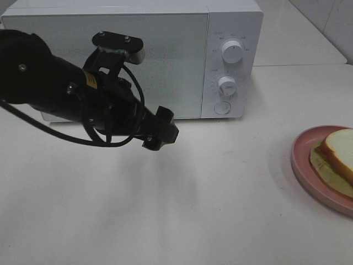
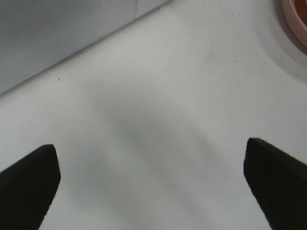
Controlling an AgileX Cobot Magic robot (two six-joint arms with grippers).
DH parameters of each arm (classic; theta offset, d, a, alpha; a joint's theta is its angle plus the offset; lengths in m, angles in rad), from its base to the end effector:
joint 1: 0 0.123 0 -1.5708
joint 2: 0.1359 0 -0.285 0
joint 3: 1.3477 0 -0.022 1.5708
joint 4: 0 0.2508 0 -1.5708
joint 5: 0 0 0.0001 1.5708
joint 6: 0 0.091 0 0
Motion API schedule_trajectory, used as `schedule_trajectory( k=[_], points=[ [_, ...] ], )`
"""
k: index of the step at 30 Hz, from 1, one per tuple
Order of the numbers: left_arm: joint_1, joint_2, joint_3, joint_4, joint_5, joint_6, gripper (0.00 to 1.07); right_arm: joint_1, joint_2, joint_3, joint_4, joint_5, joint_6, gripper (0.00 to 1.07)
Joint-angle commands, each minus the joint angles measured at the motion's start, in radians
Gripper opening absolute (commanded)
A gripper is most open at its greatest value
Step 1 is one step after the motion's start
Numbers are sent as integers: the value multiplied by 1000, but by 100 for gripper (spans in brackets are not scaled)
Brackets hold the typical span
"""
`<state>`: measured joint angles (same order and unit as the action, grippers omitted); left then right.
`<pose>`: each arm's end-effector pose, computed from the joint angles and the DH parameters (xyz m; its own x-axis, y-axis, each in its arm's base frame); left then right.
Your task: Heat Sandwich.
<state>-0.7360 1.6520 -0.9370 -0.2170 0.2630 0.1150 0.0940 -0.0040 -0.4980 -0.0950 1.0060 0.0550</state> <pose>0.2447 -0.2285 0.2014 -0.6369 0.4494 -0.6264 0.6392 0.7621 -0.1031 -0.0026 -0.0076 0.2815 -0.4013 -0.0338 -0.9153 -0.0189 0.9994 -0.0286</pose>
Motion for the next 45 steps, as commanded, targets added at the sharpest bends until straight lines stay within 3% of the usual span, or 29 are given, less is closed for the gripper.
schedule_trajectory(
  k=[1, 5, 10, 17, 18, 21, 23, 32, 36, 45],
  points=[
    [0, -54, 5, 30, 127, -5, 98, -7, -27, -1, 1, -11, -9, 74],
    [23, -93, 3, 22, 219, -10, 98, -7, -27, -1, 1, -11, -6, 74],
    [117, -159, 3, 14, 404, -12, 98, -7, -27, -1, 1, -11, -6, 74],
    [294, -243, 3, 7, 593, -12, 98, -7, -27, -1, 1, -11, -6, 74],
    [356, -270, 3, 7, 634, -12, 98, -7, -27, -1, 1, -11, -6, 74],
    [415, -300, 3, 8, 670, -10, 98, -7, -27, -1, 1, -11, -6, 74],
    [502, -342, 3, 16, 721, -10, 98, -7, -27, -1, 1, -11, -6, 74],
    [708, -462, 5, 34, 852, -12, 98, -7, -27, -1, 1, -11, -6, 74],
    [735, -509, 17, 34, 875, -12, 98, -7, -27, -1, 1, -11, -6, 74],
    [737, -730, 175, 59, 833, -12, 98, -7, -27, -1, 1, -11, -6, 74]
  ],
)
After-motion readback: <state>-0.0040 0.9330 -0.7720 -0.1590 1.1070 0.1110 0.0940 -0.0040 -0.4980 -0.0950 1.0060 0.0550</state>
